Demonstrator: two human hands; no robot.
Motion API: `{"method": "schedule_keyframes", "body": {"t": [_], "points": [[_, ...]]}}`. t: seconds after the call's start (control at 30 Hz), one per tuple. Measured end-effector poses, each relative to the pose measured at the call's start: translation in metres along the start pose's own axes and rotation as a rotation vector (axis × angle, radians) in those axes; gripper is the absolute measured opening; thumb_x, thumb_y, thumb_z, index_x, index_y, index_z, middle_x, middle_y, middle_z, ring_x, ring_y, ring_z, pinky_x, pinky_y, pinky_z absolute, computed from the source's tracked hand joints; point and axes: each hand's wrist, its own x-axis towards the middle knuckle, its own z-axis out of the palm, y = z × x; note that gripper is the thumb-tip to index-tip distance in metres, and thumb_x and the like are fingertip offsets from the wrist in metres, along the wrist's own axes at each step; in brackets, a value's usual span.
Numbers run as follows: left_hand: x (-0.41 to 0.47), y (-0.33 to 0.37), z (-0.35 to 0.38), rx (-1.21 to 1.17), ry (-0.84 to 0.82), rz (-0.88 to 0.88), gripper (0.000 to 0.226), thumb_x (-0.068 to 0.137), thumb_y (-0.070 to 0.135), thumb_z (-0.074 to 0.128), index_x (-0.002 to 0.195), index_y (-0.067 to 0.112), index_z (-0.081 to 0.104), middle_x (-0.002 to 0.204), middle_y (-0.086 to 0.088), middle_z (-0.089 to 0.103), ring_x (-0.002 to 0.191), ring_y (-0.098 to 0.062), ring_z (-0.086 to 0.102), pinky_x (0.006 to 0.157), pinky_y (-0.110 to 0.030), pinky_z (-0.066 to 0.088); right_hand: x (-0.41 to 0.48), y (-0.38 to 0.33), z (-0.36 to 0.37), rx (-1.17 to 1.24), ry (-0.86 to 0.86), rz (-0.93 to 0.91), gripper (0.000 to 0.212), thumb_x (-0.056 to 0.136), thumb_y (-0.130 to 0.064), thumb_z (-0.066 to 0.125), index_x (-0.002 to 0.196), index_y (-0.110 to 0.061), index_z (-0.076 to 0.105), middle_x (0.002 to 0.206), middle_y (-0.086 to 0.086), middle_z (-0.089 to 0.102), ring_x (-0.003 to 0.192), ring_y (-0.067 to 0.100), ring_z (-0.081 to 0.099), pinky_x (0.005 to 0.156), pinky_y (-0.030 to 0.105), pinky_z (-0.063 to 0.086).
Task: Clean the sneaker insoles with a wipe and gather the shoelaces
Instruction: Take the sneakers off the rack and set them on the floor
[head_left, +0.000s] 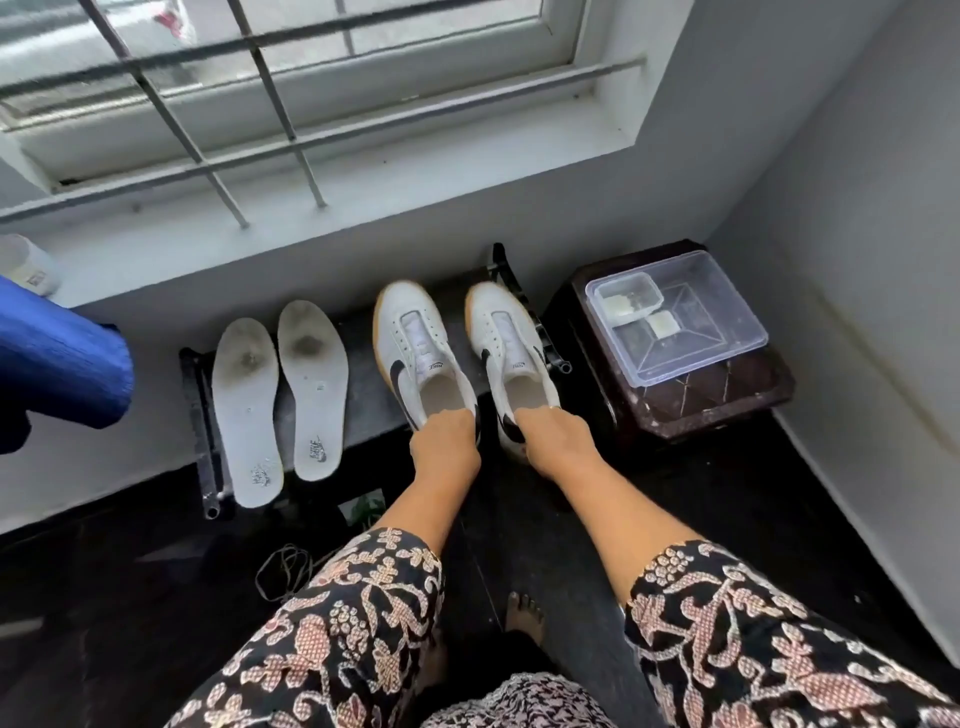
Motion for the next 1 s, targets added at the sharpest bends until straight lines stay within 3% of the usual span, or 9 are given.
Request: {"method": "schedule_keyframes", "body": {"t": [0.17,0.5,0.7,0.93,1.0], "points": [[-0.043,0.007,-0.009,0.036,-0.011,0.128,0.011,0.089,0.018,0.055,0.099,0.013,0.057,0.103,-0.007,0.061,0.097,-0.028,0.060,0.070,-0.036,0.047,-0.063,-0.005,0.017,0.097,0.008,0.100,0.018,0.089,-0.010,0.051,0.107,-0.012,0.053,0.111,0.011,0.062,0.103,0.031,0.059,0.068,0.032,0.038],[-0.138,0.033,0.022,0.105,-0.161,0.386,0.011,0.089,0.017,0.053,0.097,0.013,0.057,0.102,-0.007,0.062,0.094,-0.029,0.061,0.065,-0.033,0.042,-0.160,-0.016,0.055,0.187,-0.004,0.292,0.018,0.090,-0.014,0.051,0.106,-0.011,0.055,0.111,0.011,0.062,0.103,0.031,0.058,0.068,0.033,0.040],[-0.154,0.029,0.050,0.137,-0.242,0.457,0.023,0.089,0.034,0.051,0.098,0.012,0.056,0.103,-0.008,0.059,0.095,-0.030,0.061,0.066,-0.033,0.042,-0.193,-0.019,0.084,0.289,-0.053,0.405,0.016,0.090,-0.013,0.050,0.106,-0.012,0.053,0.110,0.011,0.062,0.100,0.031,0.059,0.066,0.032,0.036],[-0.153,0.033,0.091,0.161,-0.341,0.488,0.016,0.087,0.031,0.053,0.085,0.016,0.049,0.099,-0.007,0.061,0.088,-0.028,0.062,0.060,-0.032,0.040,-0.198,-0.019,0.120,0.400,-0.119,0.538,0.018,0.090,-0.014,0.050,0.108,-0.013,0.053,0.112,0.011,0.062,0.103,0.031,0.059,0.073,0.034,0.044],[-0.146,0.034,0.106,0.176,-0.370,0.483,0.013,0.088,0.029,0.053,0.090,0.016,0.052,0.101,-0.006,0.060,0.091,-0.029,0.062,0.062,-0.033,0.040,-0.194,-0.015,0.139,0.436,-0.135,0.572,0.019,0.090,-0.011,0.049,0.108,-0.013,0.054,0.112,0.011,0.062,0.103,0.031,0.060,0.074,0.034,0.045]]}}
